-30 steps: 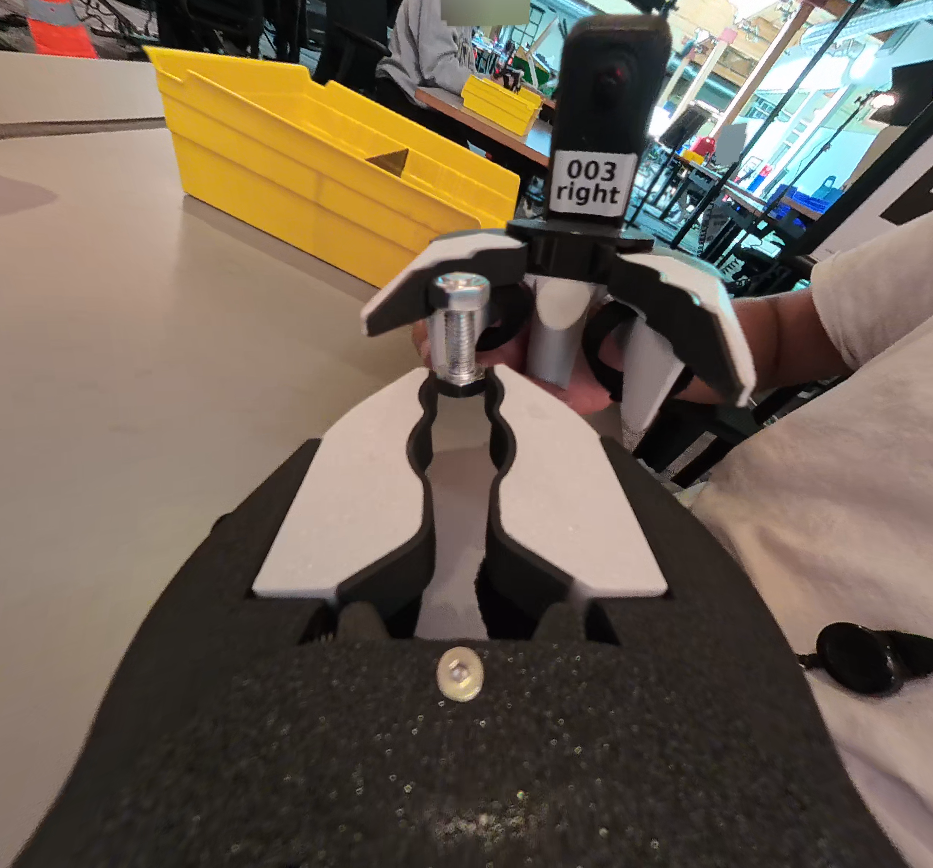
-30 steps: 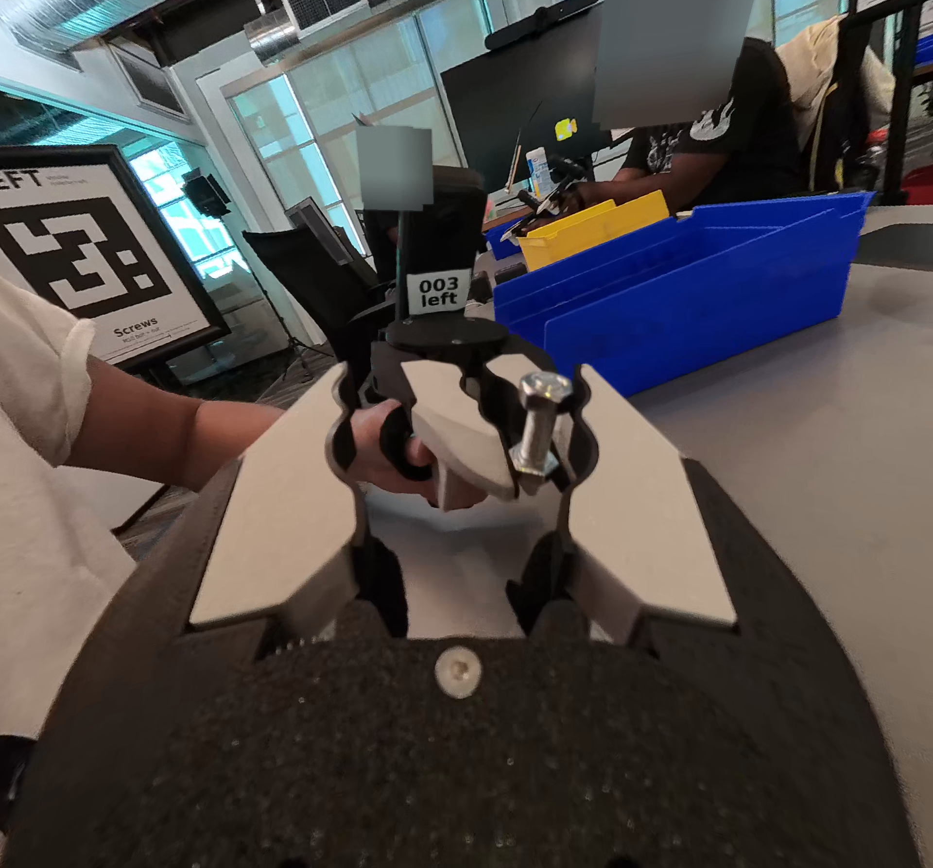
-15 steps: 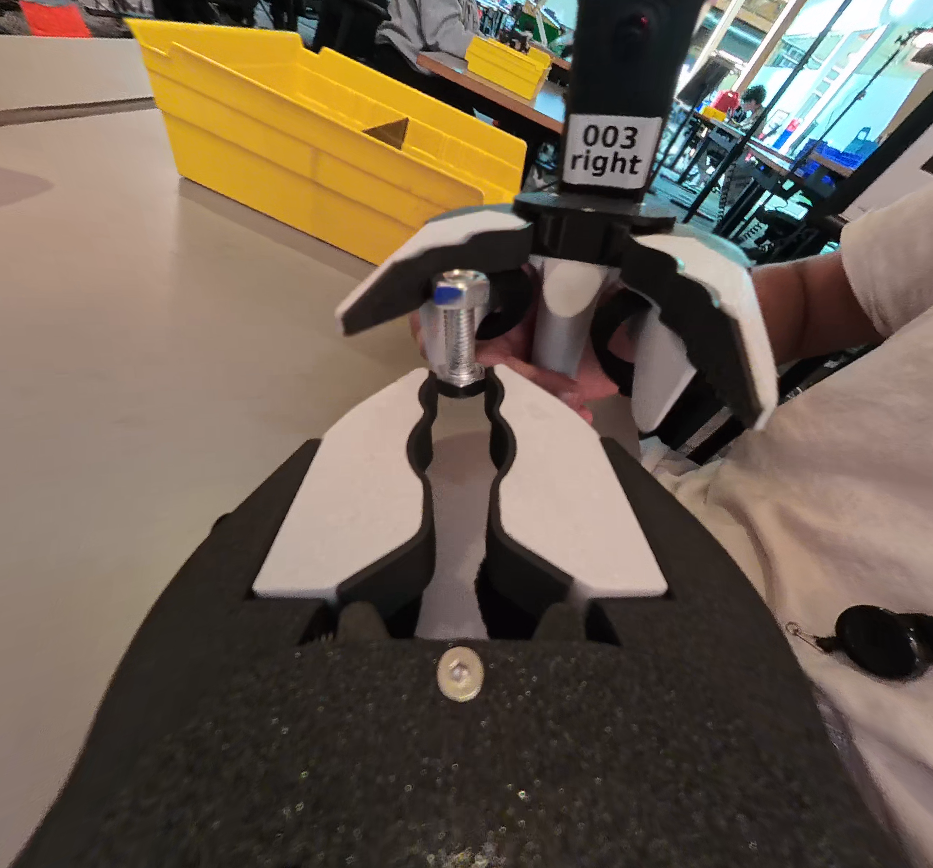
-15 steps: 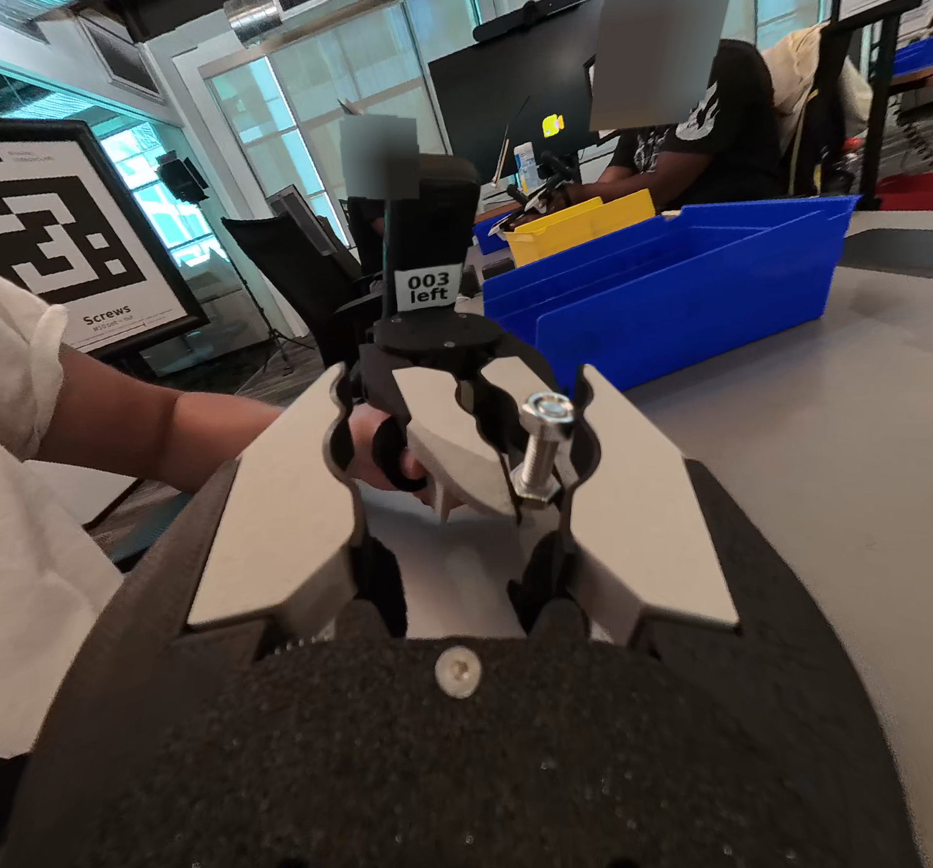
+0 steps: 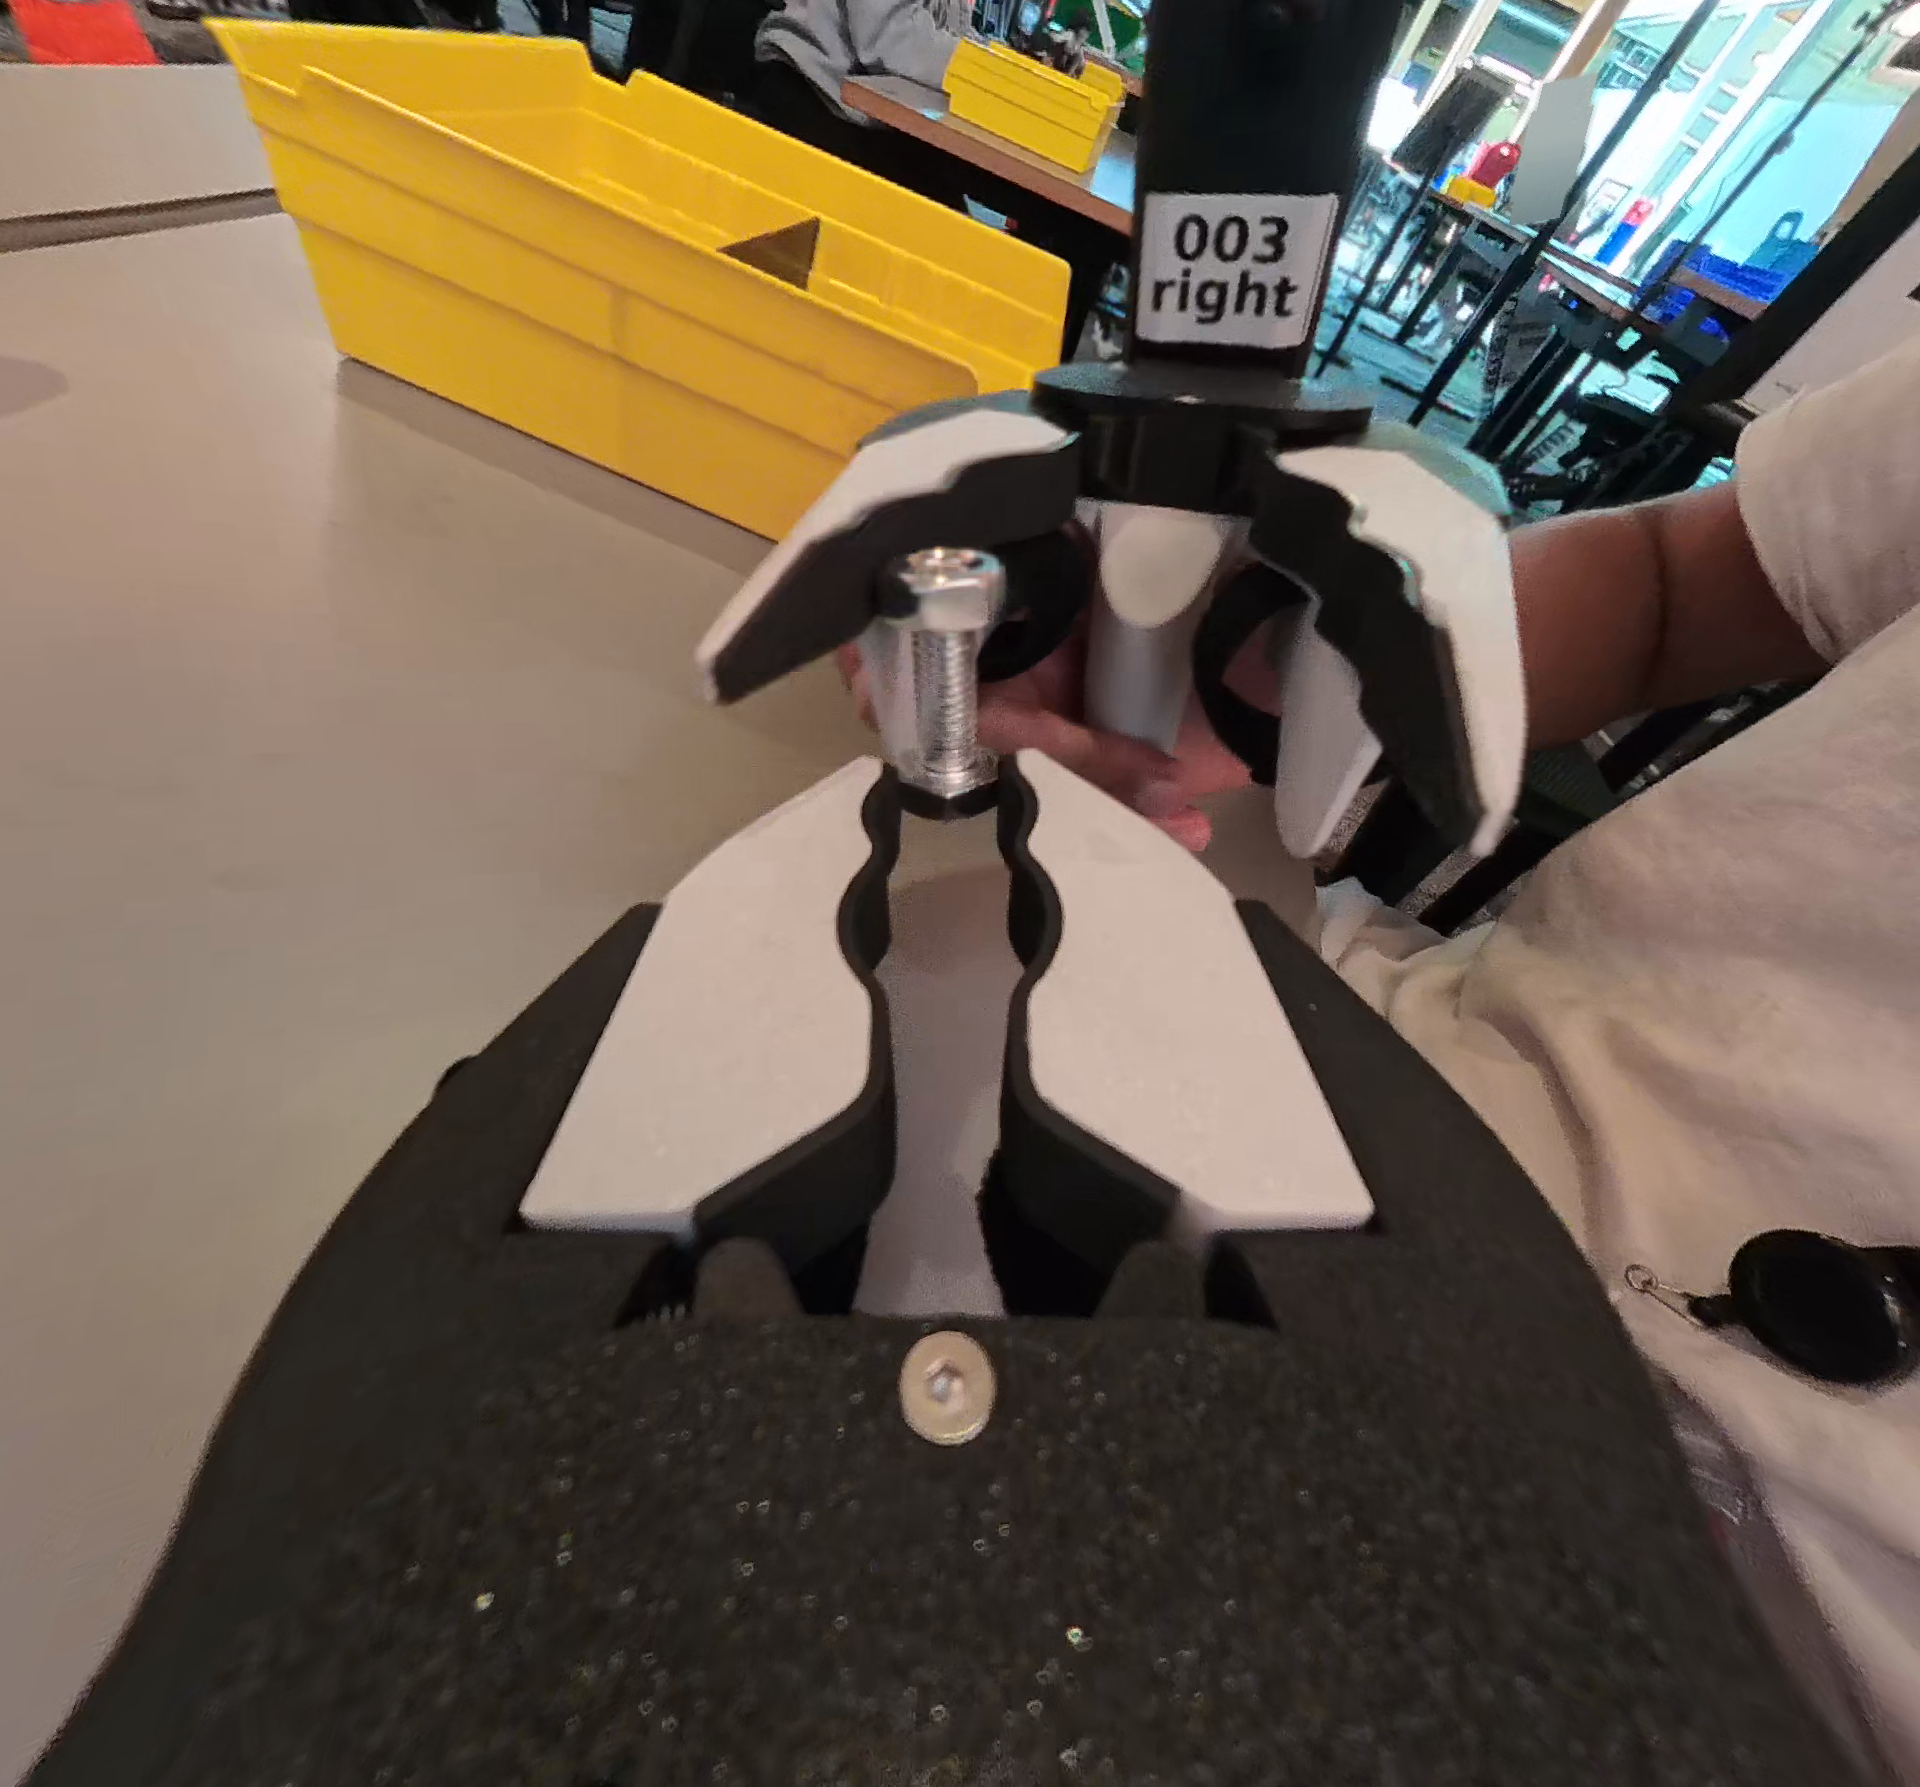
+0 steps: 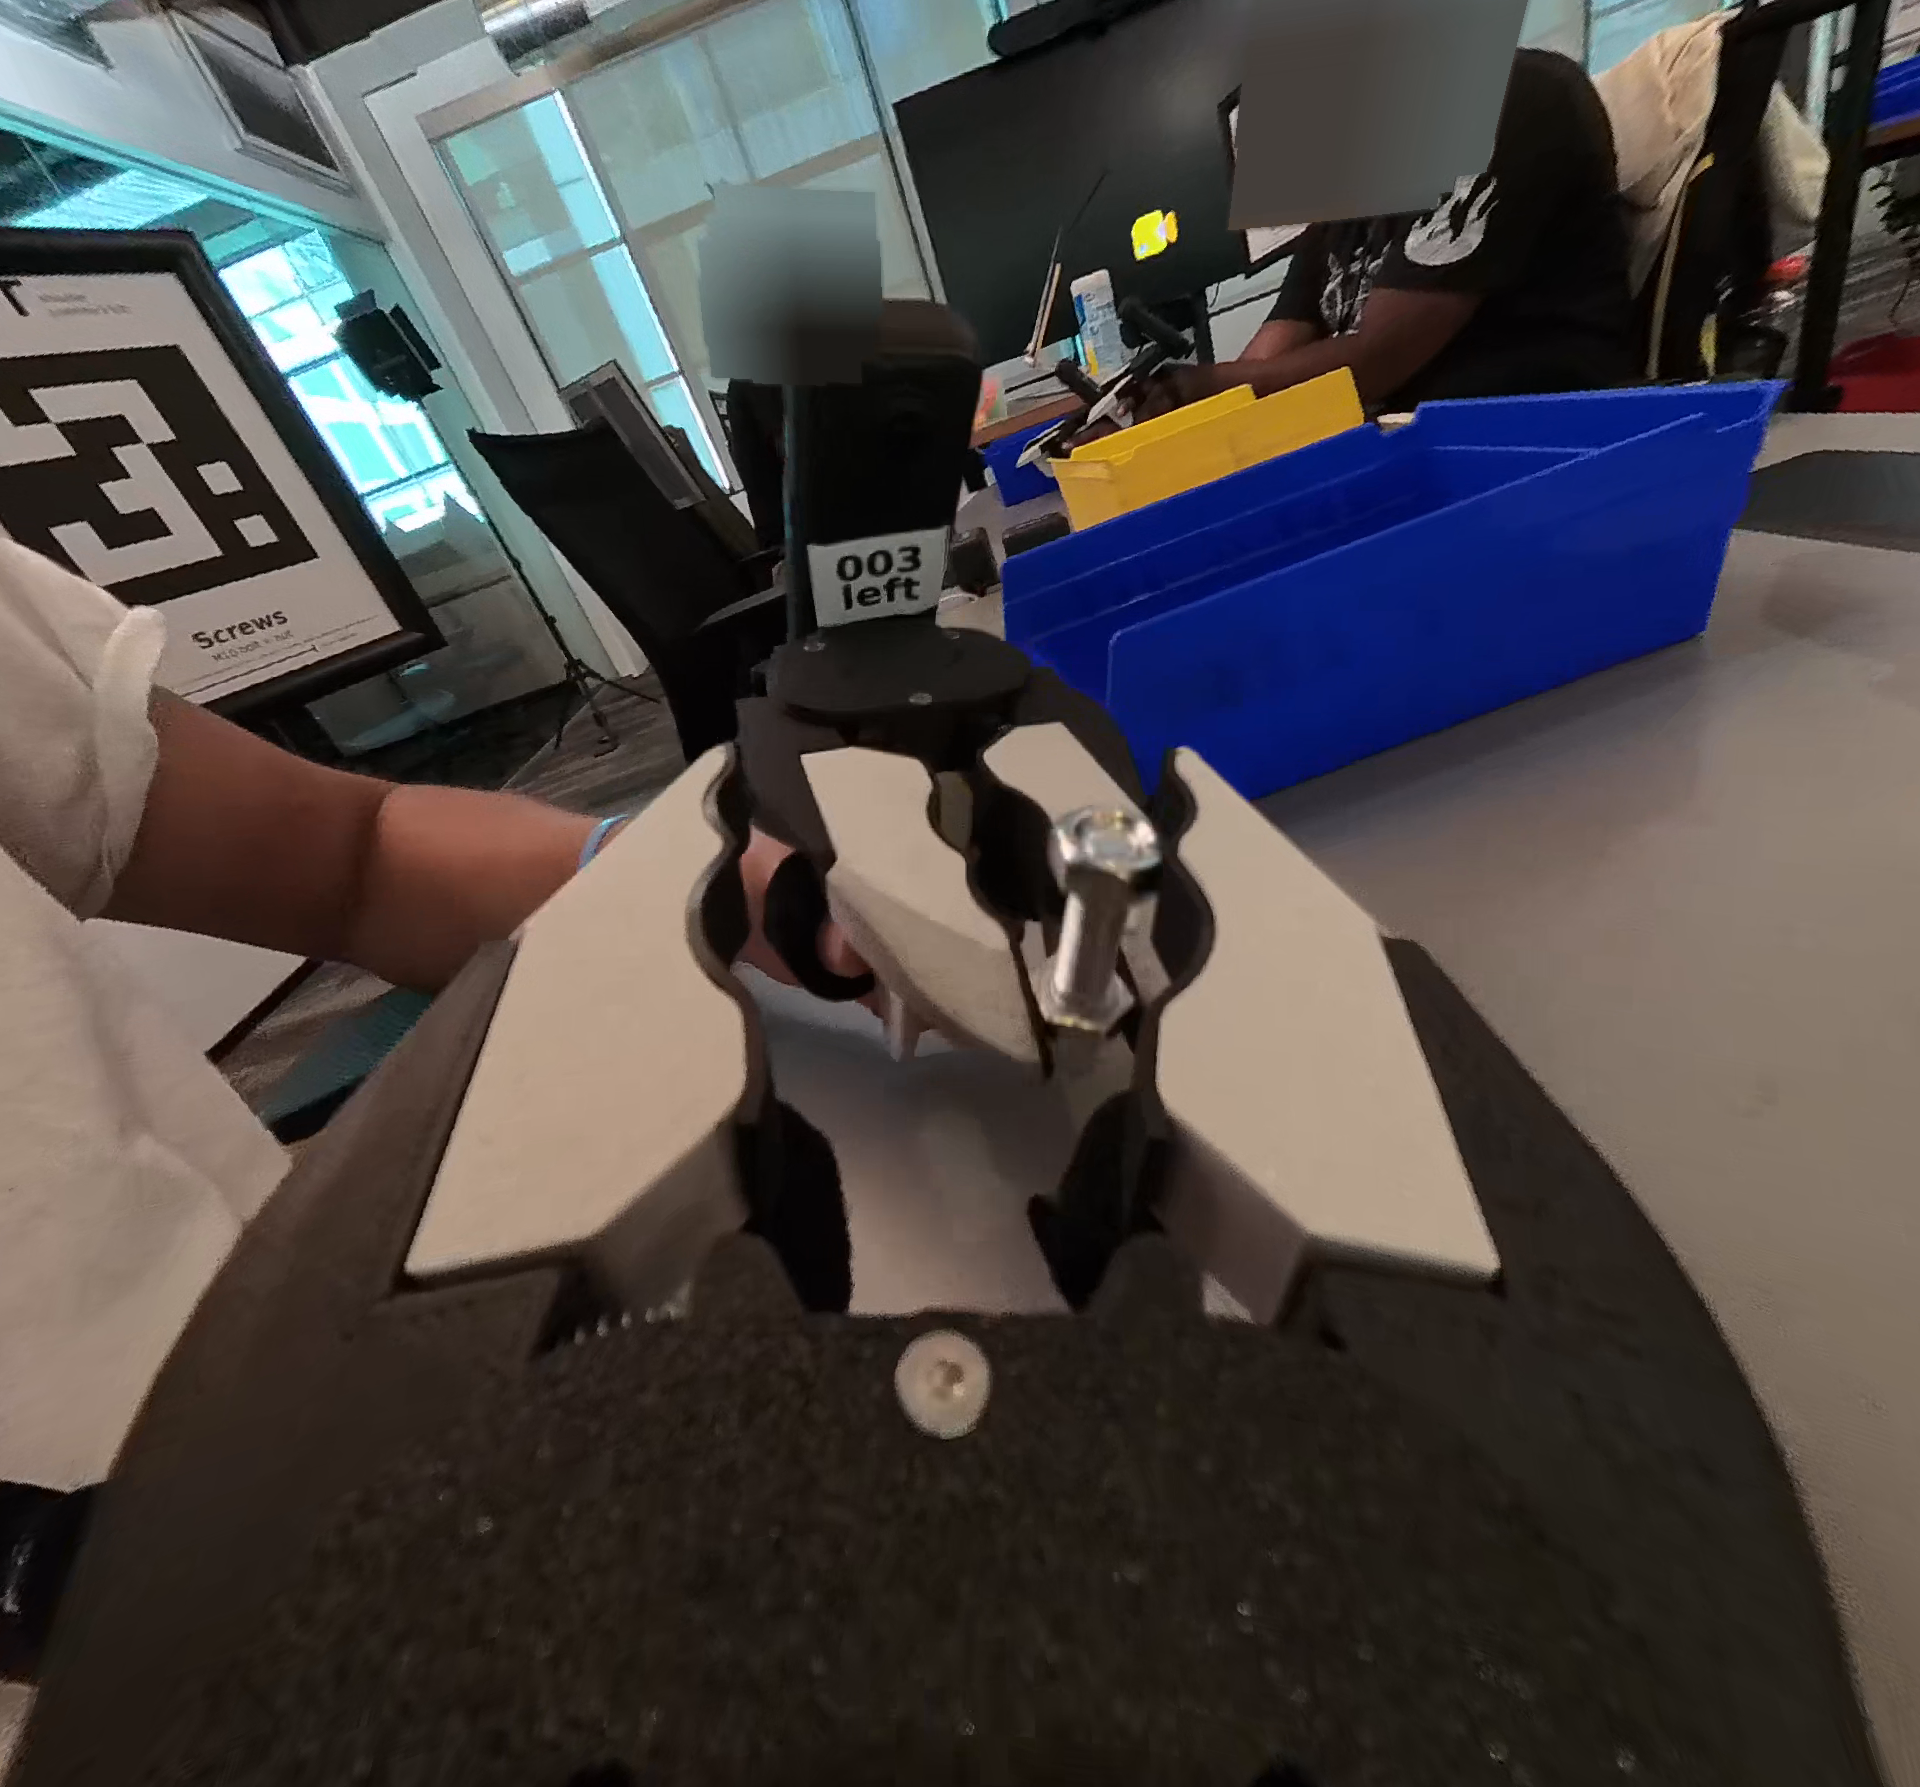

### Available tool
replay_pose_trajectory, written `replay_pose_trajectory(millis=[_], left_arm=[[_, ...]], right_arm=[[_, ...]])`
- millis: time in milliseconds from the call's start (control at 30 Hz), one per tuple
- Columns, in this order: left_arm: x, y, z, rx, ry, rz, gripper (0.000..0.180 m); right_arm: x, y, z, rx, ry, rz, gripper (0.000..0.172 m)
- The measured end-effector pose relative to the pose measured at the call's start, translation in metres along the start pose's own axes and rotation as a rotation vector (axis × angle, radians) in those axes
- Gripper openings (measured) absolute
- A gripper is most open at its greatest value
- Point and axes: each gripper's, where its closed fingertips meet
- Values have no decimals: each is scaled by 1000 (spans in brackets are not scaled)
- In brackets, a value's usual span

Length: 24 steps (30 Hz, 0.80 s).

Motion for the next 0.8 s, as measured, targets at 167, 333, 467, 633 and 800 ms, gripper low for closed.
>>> replay_pose_trajectory(millis=[167, 333, 467, 633, 800], left_arm=[[2, 0, 3, 4, -14, -12, 18], [20, -1, 18, -7, -84, 1, 17], [11, 2, 9, 11, -52, -10, 17], [1, 3, -1, 29, -17, -34, 17], [9, 0, 7, -3, -34, -2, 18]], right_arm=[[-3, -6, 5, -22, 38, 54, 78], [-7, -9, 19, -34, 75, 84, 75], [-3, -4, 8, -23, 55, 70, 78], [-4, 1, 1, 21, 34, 54, 80], [-13, -19, 26, -70, 122, 114, 68]])
Point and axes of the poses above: each gripper's, where its closed fingertips meet, z back along the fingers, y out of its underside, x = y × z across the jaws, and after that the axes turned 15 degrees about -z, right-handed
